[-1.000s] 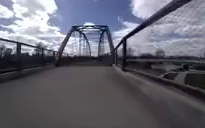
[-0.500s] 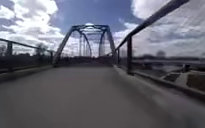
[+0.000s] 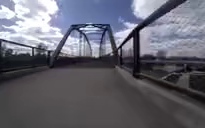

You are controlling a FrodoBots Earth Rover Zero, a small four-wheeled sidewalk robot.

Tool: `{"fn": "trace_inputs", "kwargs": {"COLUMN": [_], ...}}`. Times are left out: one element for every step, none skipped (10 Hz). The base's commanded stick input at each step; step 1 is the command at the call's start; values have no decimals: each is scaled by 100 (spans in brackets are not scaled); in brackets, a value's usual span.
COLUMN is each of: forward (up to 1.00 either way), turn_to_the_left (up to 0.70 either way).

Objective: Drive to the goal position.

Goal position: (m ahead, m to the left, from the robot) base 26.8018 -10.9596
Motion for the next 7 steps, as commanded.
{"fn": "trace_inputs", "kwargs": {"forward": [100, 100, 100, 100, 100, 100, 100], "turn_to_the_left": [0, 0, 0, 0, 14, 27, 15]}}
